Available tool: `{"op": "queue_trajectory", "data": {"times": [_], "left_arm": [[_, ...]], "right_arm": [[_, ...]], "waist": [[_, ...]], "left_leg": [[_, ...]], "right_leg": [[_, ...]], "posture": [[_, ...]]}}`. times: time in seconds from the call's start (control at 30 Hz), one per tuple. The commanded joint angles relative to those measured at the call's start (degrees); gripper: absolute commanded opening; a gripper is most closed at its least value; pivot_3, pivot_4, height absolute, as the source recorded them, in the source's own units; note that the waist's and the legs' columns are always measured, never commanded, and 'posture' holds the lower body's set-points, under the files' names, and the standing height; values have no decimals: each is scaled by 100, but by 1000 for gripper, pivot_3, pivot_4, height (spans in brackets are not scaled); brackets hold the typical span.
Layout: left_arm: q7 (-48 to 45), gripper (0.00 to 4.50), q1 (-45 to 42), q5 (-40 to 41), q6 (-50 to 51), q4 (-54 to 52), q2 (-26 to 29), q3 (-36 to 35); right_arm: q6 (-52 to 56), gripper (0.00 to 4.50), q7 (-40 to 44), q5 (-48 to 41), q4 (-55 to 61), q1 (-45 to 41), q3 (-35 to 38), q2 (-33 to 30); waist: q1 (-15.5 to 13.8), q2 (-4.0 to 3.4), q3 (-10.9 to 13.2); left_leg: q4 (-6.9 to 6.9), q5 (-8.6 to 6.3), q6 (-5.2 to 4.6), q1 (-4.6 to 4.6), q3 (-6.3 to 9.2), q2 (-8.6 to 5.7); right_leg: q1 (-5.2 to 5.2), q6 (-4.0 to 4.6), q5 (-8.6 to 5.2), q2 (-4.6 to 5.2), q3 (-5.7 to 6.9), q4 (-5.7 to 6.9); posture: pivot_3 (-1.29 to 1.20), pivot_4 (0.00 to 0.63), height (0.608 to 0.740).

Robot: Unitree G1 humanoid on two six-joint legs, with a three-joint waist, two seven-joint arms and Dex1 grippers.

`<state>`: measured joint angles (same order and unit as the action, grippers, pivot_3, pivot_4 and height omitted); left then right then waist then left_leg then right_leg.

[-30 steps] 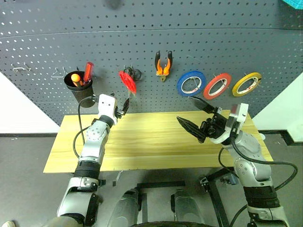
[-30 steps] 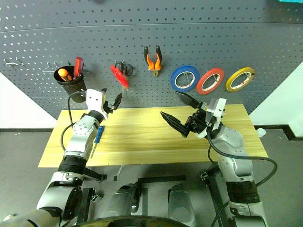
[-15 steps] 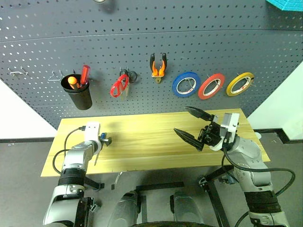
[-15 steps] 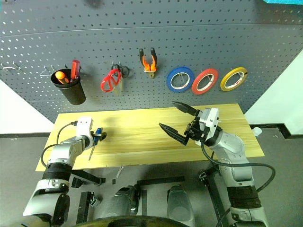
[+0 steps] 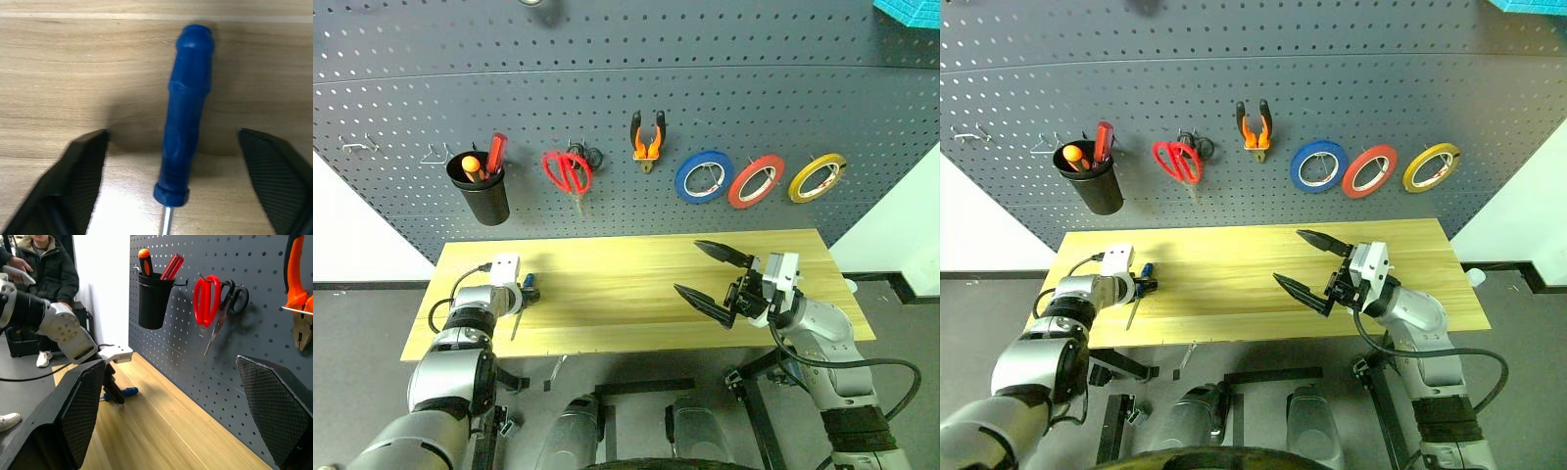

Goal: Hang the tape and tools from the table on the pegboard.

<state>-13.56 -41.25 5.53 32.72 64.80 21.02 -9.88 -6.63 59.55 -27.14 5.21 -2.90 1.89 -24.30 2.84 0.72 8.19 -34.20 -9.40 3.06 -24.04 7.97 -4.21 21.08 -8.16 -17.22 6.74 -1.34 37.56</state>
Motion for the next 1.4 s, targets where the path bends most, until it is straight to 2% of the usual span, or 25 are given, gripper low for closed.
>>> {"op": "queue_trajectory", "data": {"times": [0.03,0.23,0.27,0.43,0.63,0.77,0.87,0.93,1.07,1.13,1.27,1.4], "left_arm": [[7,2645,-167,13,-165,188,74,-66],[57,732,-159,42,-297,242,71,-131],[13,524,-101,3,-524,130,78,-91],[-423,525,644,-125,-1530,-1287,197,147],[-1161,525,2183,175,-1943,-3800,427,105],[-2601,525,3573,1316,-2720,-5852,567,-319],[-3035,525,3820,2439,-2544,-6737,544,-918],[-3036,525,3580,2986,-2606,-7062,538,-1306],[-2818,525,2972,3370,-2842,-7201,481,-1711],[-2483,525,2203,3499,-3089,-7297,475,-1874],[-2240,525,1409,3160,-3440,-7146,585,-1780],[-1892,525,589,2461,-4114,-6246,736,-1754]], "right_arm": [[-193,4500,31,19,15,26,123,-65],[-277,4500,13,52,-40,15,93,-64],[-302,4500,2,67,-51,1,93,-55],[-319,4500,-76,75,-73,-101,129,-22],[-203,4500,-137,-133,-21,-222,190,50],[184,4500,-128,-651,124,-544,274,139],[723,4500,-49,-1153,303,-788,317,56],[848,4500,-62,-1213,274,-992,320,56],[915,4500,-15,-1182,155,-1154,317,82],[941,4500,5,-1155,135,-1186,280,102],[974,4500,0,-1126,154,-1217,249,143],[996,4500,-30,-1108,189,-1223,233,178]], "waist": [[14,1,0],[60,2,-1],[67,2,-1],[127,3,-2],[131,2,-4],[109,-2,-7],[48,-4,-8],[2,-7,-11],[-53,-14,-30],[-66,-10,-44],[-36,0,-62],[-13,0,-72]], "left_leg": [[0,0,0,0,0,0],[1,0,0,1,0,-1],[1,0,0,0,0,0],[2,0,1,-1,0,1],[11,-1,2,0,-5,7],[18,-7,12,-4,-1,19],[18,-11,17,-8,4,23],[17,-12,18,-6,5,24],[14,-11,18,-2,0,18],[14,-10,16,-2,-3,11],[8,0,0,-11,-4,5],[15,1,-1,-2,-9,7]], "right_leg": [[0,0,0,0,0,0],[-3,0,0,1,0,0],[-3,-1,0,1,0,0],[0,1,1,3,-1,0],[10,5,2,2,-10,0],[18,13,4,10,-19,-5],[19,42,-6,11,-15,-15],[24,49,-8,10,-5,-26],[17,52,-4,9,-5,-34],[16,50,-4,8,-5,-39],[6,23,10,0,-3,-38],[2,18,13,-8,-6,-27]], "posture": [[-118,88,725],[-113,86,725],[-113,86,725],[-115,85,725],[-103,83,725],[-91,80,725],[-77,76,725],[-72,72,725],[-63,64,725],[-61,60,725],[-60,51,725],[-58,45,725]]}}
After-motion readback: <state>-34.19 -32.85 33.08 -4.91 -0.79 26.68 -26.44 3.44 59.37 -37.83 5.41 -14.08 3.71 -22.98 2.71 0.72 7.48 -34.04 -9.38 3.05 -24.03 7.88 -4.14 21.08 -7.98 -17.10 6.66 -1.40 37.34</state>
